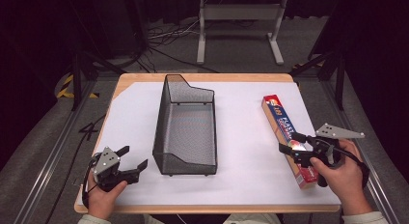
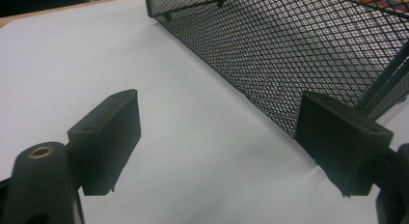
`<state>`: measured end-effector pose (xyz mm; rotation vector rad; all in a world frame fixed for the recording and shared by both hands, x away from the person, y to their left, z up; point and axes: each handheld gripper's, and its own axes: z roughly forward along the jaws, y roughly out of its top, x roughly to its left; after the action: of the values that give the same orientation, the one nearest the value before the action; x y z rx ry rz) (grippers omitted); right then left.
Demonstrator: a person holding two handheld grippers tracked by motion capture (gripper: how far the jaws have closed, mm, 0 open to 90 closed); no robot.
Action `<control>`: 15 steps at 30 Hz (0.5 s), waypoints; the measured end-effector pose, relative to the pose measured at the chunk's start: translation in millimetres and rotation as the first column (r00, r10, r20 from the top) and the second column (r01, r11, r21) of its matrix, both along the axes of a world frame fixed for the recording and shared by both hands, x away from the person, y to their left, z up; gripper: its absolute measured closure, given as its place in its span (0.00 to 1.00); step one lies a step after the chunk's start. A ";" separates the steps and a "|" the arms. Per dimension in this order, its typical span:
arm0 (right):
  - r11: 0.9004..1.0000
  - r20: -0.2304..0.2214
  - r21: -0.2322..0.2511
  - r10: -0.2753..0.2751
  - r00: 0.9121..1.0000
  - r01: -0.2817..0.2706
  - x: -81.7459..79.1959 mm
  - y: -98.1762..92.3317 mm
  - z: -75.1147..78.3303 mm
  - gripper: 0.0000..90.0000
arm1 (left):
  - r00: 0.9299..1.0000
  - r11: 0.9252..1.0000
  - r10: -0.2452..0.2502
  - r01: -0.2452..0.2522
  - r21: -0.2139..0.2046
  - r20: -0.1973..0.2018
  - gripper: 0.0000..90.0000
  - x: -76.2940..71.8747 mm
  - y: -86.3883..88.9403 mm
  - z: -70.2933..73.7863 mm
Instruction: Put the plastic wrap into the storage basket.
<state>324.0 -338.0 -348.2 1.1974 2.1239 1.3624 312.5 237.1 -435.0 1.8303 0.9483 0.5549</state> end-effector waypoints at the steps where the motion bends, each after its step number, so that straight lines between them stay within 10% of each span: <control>1: 1.000 0.007 0.002 -0.006 1.000 0.006 0.0 0.0 1.2 0.28 | 1.000 1.000 0.002 -0.002 -0.002 0.000 0.19 0.4 -0.2 0.0; 15: 0.988 0.054 -0.024 -0.154 0.987 0.155 19.3 -3.8 15.8 0.23 | 1.000 1.000 0.004 -0.004 0.004 0.001 0.19 -0.2 0.1 -0.4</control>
<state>343.3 -341.7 -332.4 1.2721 1.9636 1.2776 312.3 237.2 -435.3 1.8323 0.9509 0.5599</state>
